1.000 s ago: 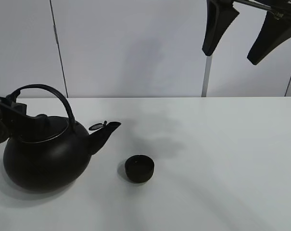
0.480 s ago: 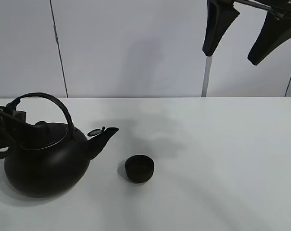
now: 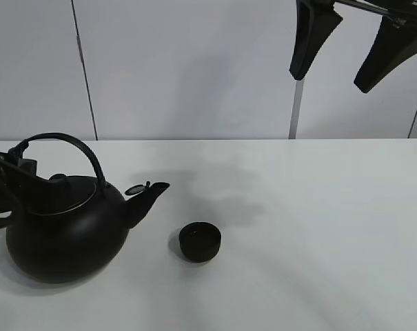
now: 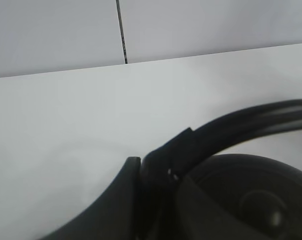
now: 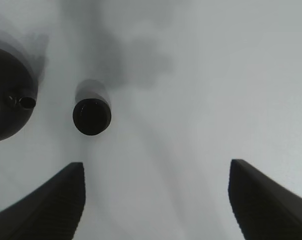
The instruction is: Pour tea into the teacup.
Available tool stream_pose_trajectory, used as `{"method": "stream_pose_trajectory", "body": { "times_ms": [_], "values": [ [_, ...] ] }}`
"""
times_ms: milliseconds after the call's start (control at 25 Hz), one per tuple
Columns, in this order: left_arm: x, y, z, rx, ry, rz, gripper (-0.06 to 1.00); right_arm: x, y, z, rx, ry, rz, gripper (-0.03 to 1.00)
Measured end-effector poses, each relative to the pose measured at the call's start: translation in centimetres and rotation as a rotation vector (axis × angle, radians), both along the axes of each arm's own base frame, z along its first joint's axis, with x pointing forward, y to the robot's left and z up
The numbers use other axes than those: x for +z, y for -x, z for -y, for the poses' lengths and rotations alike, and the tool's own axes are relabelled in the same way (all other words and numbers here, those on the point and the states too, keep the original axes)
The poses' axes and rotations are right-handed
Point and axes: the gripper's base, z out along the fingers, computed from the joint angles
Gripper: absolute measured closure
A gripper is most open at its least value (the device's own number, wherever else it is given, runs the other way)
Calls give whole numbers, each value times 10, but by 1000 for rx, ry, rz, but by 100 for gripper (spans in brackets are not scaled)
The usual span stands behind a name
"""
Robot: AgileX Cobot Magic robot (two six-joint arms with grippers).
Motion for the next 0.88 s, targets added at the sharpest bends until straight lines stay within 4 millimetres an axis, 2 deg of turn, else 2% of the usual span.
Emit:
{"method": "stream_pose_trajectory", "body": {
  "times_ms": [320,440,640,880],
  "values": [
    [-1,6,8,-13,5,-3,84,0,0,0,0,0,0,42],
    [0,9,10,4,17,-3,79,0,0,0,0,0,-1,42],
    [3,8,7,47,39,30,63,0,0,0,0,0,-2,42],
    [4,7,7,56,44,34,60,0,0,0,1,1,-4,42]
  ]
}}
